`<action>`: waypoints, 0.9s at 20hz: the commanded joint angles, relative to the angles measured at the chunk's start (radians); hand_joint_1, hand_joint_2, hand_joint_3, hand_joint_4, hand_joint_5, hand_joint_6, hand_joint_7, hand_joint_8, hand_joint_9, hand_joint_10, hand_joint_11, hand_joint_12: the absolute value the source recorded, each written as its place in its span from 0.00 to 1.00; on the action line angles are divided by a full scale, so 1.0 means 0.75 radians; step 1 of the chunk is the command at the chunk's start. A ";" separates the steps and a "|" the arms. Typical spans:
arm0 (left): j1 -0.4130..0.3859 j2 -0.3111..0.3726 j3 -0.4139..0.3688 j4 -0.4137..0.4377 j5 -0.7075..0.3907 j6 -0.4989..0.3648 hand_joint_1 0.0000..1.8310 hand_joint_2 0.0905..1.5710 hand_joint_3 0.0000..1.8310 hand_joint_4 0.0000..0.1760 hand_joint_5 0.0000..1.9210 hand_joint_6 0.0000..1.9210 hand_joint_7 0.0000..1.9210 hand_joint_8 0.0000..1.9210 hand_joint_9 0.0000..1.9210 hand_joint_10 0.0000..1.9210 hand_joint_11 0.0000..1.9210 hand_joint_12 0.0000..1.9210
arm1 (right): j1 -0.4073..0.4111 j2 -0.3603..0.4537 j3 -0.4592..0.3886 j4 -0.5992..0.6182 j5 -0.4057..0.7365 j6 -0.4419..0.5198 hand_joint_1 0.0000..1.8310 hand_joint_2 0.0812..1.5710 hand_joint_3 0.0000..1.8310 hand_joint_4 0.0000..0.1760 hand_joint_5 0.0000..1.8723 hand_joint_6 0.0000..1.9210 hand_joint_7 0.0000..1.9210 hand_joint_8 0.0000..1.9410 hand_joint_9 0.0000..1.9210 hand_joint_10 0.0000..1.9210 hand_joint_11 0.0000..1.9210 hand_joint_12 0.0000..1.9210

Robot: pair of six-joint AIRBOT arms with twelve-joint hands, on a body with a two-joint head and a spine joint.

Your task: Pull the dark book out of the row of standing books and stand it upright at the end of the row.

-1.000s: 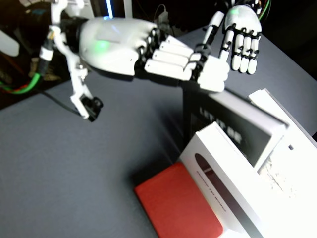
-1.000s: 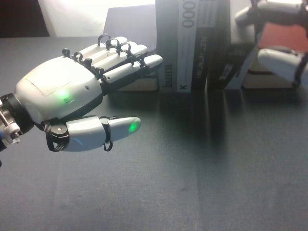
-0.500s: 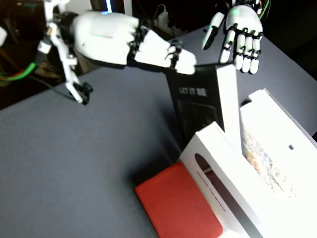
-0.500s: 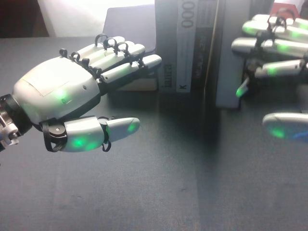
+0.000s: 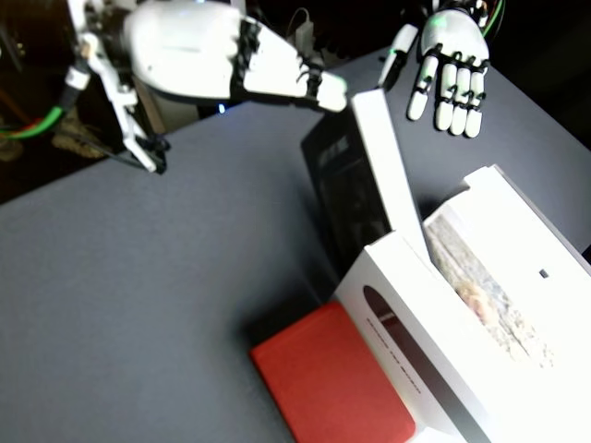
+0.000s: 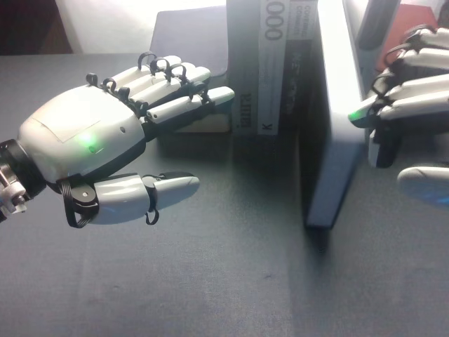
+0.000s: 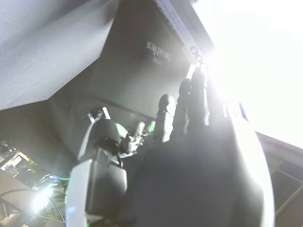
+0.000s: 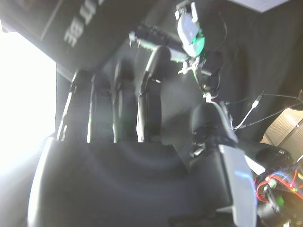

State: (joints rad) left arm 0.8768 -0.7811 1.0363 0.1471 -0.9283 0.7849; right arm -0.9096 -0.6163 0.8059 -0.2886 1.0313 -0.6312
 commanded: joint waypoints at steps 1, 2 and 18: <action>-0.013 0.002 -0.007 -0.021 -0.168 0.000 0.07 0.84 0.00 0.89 0.01 0.00 0.00 0.00 0.00 0.00 0.00 0.00 | 0.006 0.003 0.000 0.064 0.214 -0.009 0.13 0.88 0.00 0.00 0.28 0.57 0.22 0.39 0.08 0.67 0.00 0.99; -0.011 0.002 -0.007 -0.023 -0.171 0.000 0.07 0.84 0.00 0.92 0.00 0.00 0.00 0.00 0.00 0.00 0.00 0.00 | 0.003 0.006 0.001 0.087 0.246 -0.028 0.16 0.88 0.00 0.00 0.28 0.57 0.22 0.45 0.08 0.70 0.00 1.00; 0.007 0.014 -0.020 -0.102 -0.322 0.031 0.02 0.83 0.00 0.27 0.00 0.00 0.00 0.00 0.00 0.00 0.00 0.00 | -0.176 -0.047 0.077 0.557 0.681 -0.157 0.00 0.94 0.00 0.00 0.00 0.00 0.00 0.00 0.00 0.00 0.00 1.00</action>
State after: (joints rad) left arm 0.8909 -0.7738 1.0248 0.0849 -1.0355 0.8078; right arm -1.0527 -0.6563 0.8627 0.1135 1.4040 -0.7498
